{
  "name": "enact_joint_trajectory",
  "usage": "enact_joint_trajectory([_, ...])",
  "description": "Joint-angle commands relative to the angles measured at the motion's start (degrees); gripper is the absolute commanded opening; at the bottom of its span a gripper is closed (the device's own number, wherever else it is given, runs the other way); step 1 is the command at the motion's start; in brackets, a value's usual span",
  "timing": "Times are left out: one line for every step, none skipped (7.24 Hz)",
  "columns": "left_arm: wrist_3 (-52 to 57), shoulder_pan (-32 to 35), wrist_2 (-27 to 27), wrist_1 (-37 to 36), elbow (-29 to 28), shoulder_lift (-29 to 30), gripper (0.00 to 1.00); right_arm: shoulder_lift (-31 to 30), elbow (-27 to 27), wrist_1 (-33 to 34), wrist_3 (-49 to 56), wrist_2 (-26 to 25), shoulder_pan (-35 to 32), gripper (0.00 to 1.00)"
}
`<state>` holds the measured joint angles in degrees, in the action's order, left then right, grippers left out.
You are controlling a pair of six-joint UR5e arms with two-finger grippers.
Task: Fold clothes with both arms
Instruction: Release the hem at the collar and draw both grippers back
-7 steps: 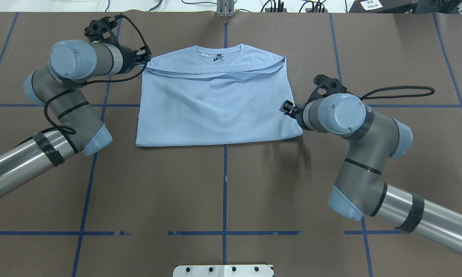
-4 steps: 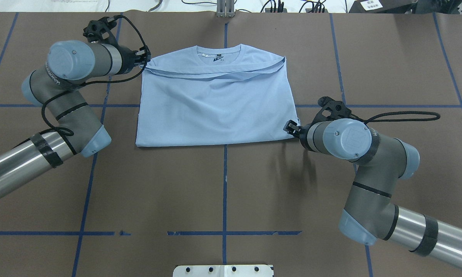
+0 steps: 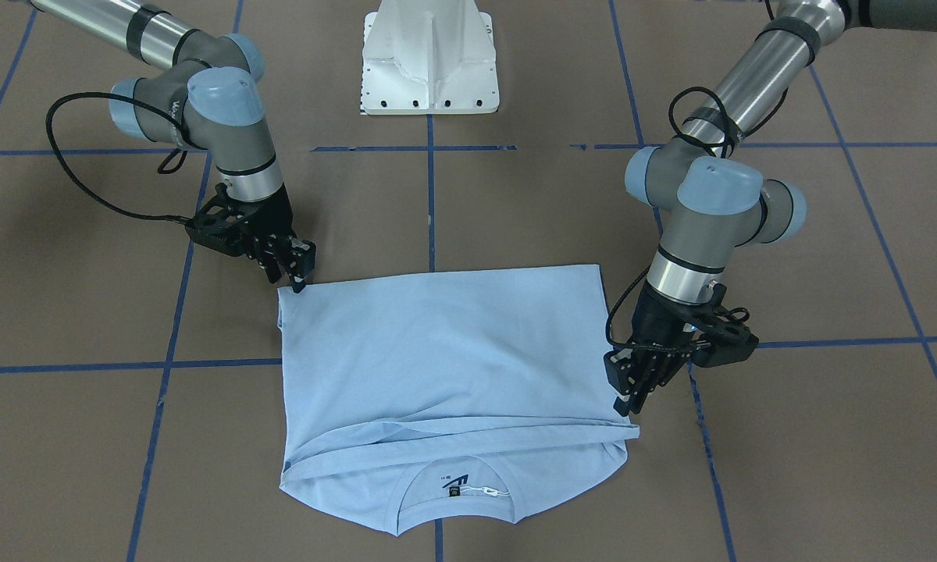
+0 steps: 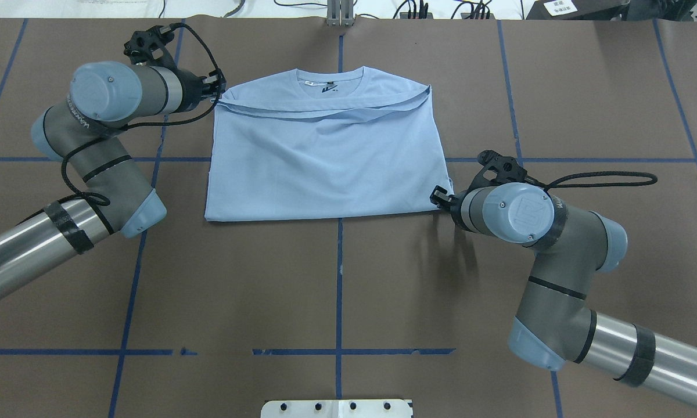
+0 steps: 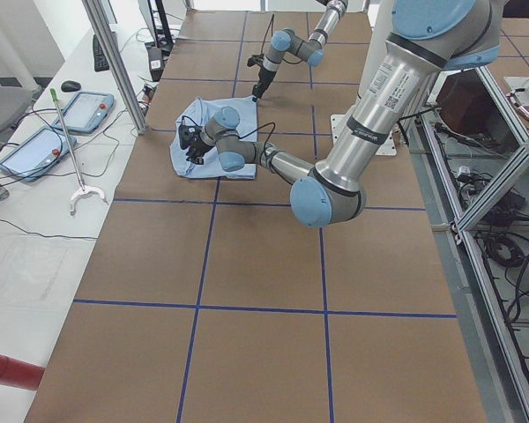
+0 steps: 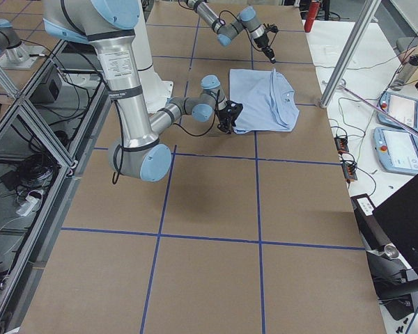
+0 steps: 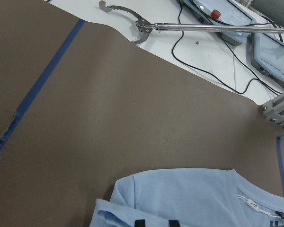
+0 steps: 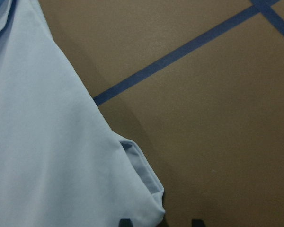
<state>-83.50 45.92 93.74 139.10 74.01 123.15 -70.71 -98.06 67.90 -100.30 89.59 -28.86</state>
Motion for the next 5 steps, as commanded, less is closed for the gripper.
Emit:
enact_joint_trajectory([0.09, 0.05, -0.05, -0.14, -0.01, -0.11, 0.29, 0.66, 0.24, 0.12, 0.01, -0.55, -0.14, 0.29])
enact_joint_trajectory([0.09, 0.05, -0.05, 0.03, -0.01, -0.98, 0.29, 1.19, 0.85, 0.04, 0.01, -0.55, -0.14, 0.07])
enact_joint_trajectory([0.09, 0.05, -0.05, 0.04, -0.01, -0.99, 0.29, 2.06, 1.38, 0.04, 0.01, -0.55, -0.31, 0.00])
enact_joint_trajectory([0.09, 0.05, -0.05, -0.05, -0.01, -1.07, 0.29, 2.33, 1.21, -0.05, 0.10, -0.55, -0.84, 0.00])
enact_joint_trajectory([0.09, 0.05, -0.05, 0.03, -0.01, -1.25, 0.29, 2.33, 0.07, -0.05, 0.19, -0.38, -1.19, 0.00])
